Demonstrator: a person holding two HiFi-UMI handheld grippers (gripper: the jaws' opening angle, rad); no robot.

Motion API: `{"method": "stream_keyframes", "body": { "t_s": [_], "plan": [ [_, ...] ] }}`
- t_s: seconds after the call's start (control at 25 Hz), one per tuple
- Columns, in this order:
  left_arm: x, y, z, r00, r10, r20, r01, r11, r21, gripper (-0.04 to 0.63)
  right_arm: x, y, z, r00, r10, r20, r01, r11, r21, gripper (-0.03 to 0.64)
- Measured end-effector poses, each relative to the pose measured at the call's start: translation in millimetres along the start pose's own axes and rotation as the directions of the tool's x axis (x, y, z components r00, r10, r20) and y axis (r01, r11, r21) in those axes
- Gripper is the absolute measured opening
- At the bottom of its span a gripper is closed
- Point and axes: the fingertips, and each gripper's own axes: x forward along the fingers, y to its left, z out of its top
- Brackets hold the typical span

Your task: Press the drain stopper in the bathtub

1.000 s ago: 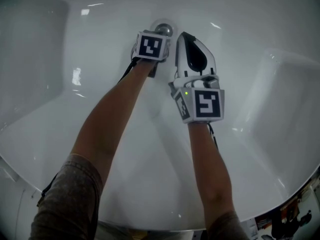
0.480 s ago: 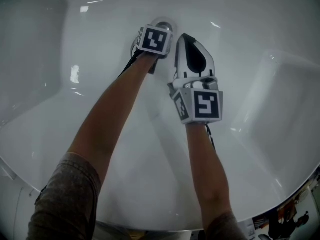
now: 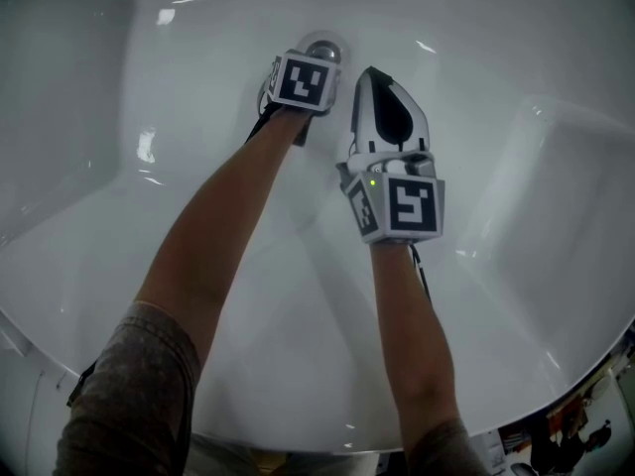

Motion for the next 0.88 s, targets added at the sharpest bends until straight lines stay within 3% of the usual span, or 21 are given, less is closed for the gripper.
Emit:
{"method": "stream_keyframes", "body": {
  "t_s": [0.16,0.4,0.88],
  "plan": [
    [-10,6,-9,0.999,0.016,-0.050,-0.017,0.999,-0.035,0.002,-4,3,3,1.000,0.000,-0.008,0.000,1.000,-0.002,0.000],
    [-35,3,-7,1.000,0.021,-0.003,-0.021,0.997,-0.072,0.002,-15,0,16,1.000,-0.011,-0.002,0.011,1.000,-0.010,0.000],
    [-153,-44,35,0.996,0.008,0.088,0.003,0.992,-0.128,0.003,-63,23,83,1.000,-0.023,-0.017,0.023,1.000,0.002,0.000]
  ]
}}
